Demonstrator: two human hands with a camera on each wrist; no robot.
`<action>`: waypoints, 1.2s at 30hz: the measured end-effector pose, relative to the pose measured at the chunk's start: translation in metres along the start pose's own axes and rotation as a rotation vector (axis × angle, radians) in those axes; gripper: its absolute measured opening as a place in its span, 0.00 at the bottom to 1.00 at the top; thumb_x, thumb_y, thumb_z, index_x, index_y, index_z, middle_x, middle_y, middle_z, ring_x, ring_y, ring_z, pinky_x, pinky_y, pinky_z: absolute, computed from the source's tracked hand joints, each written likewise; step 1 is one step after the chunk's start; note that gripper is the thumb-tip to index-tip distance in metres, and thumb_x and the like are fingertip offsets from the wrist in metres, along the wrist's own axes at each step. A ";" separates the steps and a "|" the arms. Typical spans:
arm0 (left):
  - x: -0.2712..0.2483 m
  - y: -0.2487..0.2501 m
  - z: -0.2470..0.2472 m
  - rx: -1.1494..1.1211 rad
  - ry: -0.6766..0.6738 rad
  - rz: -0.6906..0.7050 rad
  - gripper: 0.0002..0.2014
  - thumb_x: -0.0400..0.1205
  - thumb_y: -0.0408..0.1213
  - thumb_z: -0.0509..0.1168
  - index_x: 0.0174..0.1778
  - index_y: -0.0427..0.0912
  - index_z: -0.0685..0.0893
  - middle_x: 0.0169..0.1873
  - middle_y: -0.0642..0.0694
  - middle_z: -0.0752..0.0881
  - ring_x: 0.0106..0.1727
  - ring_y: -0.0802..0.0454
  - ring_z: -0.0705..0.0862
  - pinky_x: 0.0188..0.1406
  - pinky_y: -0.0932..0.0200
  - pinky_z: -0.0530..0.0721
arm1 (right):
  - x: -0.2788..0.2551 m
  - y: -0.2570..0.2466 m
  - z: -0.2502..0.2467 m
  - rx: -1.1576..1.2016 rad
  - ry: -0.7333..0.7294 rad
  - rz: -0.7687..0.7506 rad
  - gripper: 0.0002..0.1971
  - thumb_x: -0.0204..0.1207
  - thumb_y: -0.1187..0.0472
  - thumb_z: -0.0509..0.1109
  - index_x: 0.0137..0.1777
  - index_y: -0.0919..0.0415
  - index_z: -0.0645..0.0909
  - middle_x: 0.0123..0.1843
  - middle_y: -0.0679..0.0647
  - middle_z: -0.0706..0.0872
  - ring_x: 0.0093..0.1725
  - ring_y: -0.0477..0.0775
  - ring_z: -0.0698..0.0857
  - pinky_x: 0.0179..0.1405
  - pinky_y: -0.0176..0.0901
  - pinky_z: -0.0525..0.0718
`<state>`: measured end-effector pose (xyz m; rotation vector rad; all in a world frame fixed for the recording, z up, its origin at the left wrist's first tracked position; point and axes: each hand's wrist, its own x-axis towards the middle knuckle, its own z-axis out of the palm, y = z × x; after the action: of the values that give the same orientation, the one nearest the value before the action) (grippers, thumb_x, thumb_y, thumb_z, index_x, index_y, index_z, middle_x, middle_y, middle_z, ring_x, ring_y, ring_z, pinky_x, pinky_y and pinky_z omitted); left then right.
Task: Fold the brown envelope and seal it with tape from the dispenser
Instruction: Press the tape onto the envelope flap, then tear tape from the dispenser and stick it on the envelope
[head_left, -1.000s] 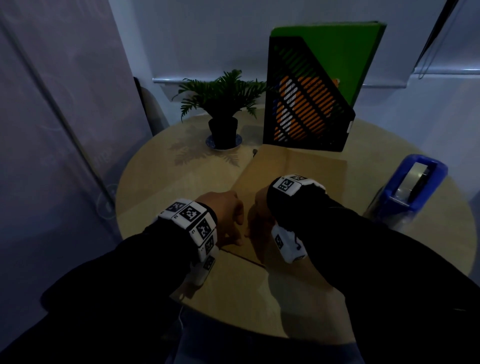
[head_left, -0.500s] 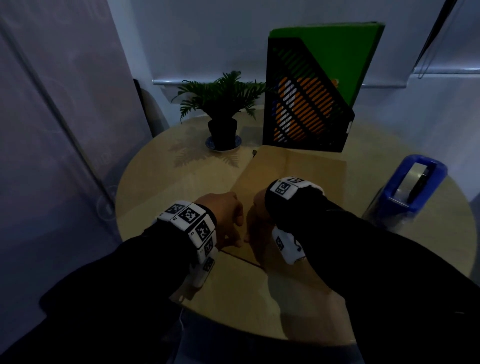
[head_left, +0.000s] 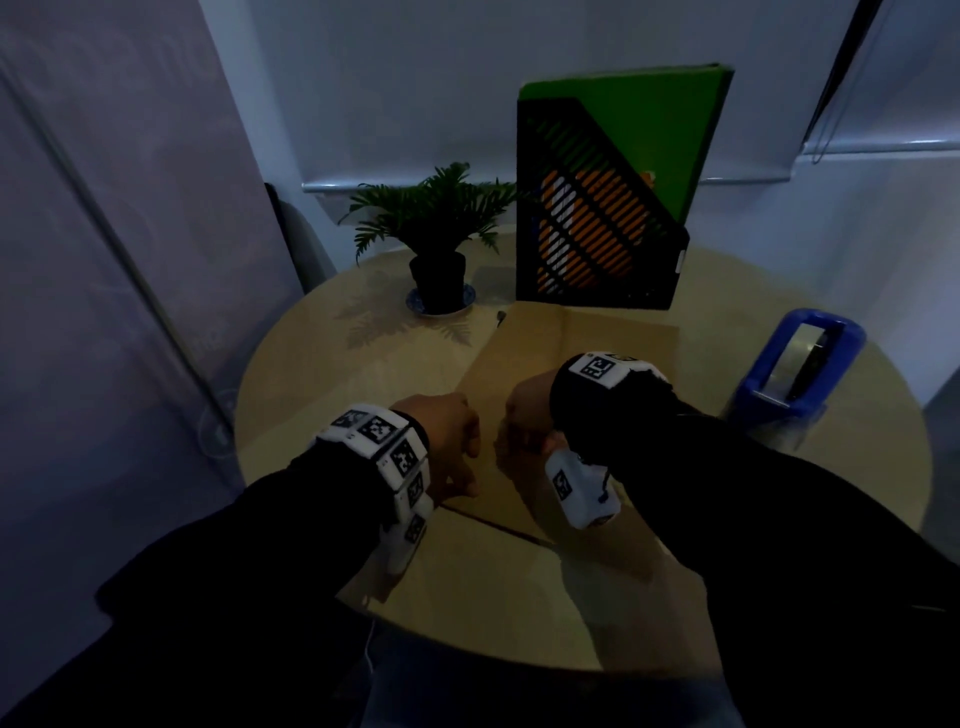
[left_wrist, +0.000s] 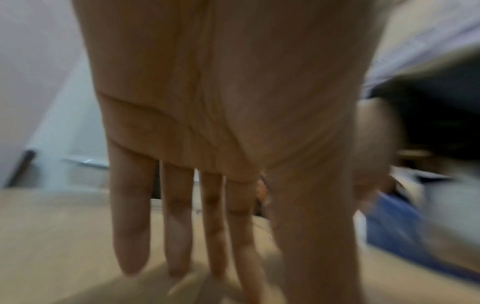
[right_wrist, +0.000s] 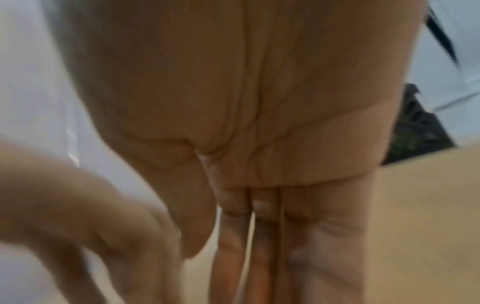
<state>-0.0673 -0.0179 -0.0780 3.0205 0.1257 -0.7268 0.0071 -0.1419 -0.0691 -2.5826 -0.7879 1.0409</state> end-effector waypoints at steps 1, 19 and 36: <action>-0.001 -0.003 -0.003 -0.070 -0.022 0.021 0.19 0.74 0.46 0.75 0.60 0.48 0.83 0.62 0.51 0.79 0.60 0.46 0.80 0.63 0.47 0.81 | -0.003 -0.001 -0.003 0.011 0.030 -0.024 0.18 0.82 0.68 0.63 0.71 0.71 0.76 0.67 0.67 0.84 0.41 0.57 0.85 0.32 0.39 0.80; -0.001 0.086 -0.045 -0.626 0.517 0.243 0.11 0.85 0.41 0.61 0.58 0.47 0.86 0.55 0.51 0.85 0.56 0.55 0.82 0.54 0.59 0.78 | -0.111 0.101 -0.071 -0.268 0.612 0.046 0.23 0.88 0.51 0.50 0.71 0.64 0.75 0.72 0.64 0.75 0.69 0.66 0.76 0.71 0.57 0.74; 0.048 0.206 -0.036 -0.965 0.288 0.386 0.20 0.87 0.49 0.55 0.60 0.39 0.85 0.59 0.43 0.87 0.62 0.49 0.83 0.65 0.50 0.77 | -0.110 0.216 -0.083 0.089 0.821 0.207 0.30 0.81 0.35 0.52 0.26 0.57 0.68 0.34 0.63 0.75 0.38 0.61 0.76 0.47 0.47 0.72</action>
<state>0.0091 -0.2181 -0.0649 2.0957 -0.0825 -0.1113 0.0834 -0.3842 -0.0364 -2.6801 -0.2558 -0.0097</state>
